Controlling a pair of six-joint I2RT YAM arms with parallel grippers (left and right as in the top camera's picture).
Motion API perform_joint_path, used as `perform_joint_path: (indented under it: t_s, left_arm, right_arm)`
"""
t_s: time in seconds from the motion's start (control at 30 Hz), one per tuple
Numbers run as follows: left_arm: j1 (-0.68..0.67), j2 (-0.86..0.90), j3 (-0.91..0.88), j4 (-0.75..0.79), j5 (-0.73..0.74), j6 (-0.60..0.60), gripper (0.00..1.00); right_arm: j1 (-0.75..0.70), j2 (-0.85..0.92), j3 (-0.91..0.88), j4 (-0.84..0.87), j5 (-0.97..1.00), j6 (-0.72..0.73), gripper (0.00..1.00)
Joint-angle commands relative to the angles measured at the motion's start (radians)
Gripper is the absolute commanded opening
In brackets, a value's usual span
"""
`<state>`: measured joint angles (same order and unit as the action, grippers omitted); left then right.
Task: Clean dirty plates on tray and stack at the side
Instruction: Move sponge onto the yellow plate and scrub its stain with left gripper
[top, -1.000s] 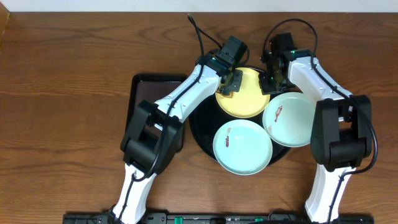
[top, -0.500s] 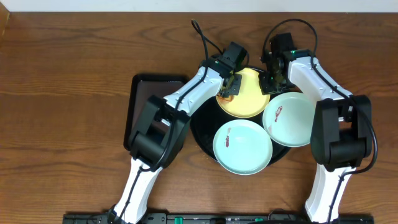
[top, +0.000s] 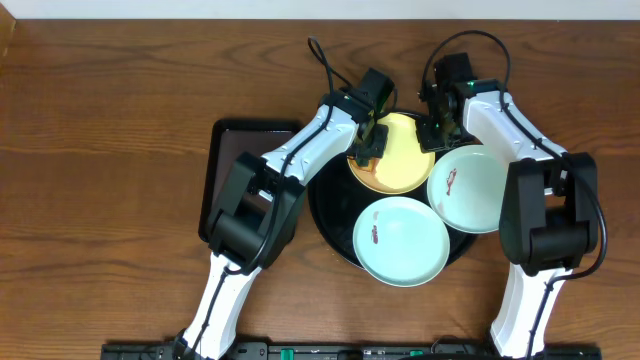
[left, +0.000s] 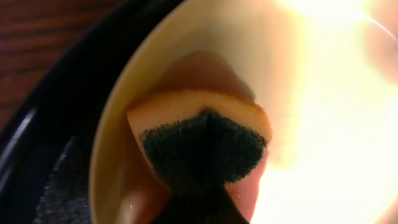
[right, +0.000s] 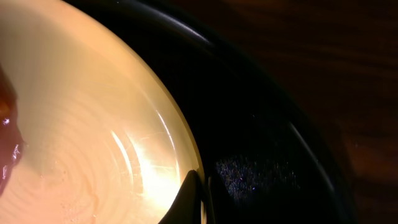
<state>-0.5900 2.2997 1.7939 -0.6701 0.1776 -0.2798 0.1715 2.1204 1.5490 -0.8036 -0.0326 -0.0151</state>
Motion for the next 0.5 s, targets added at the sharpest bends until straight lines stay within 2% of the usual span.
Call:
perform_joint_path:
  t_s: [0.0,0.47]
  left_arm:
    - [-0.016,0.053,-0.012,-0.019,0.084,0.017,0.08]
    - [-0.023,0.058,-0.012,-0.014,0.085,0.017,0.08]
  right_arm:
    - [0.013,0.008,-0.008,-0.001,0.005,-0.001,0.01]
    - [0.013,0.008,-0.013,0.003,0.006,-0.001,0.01]
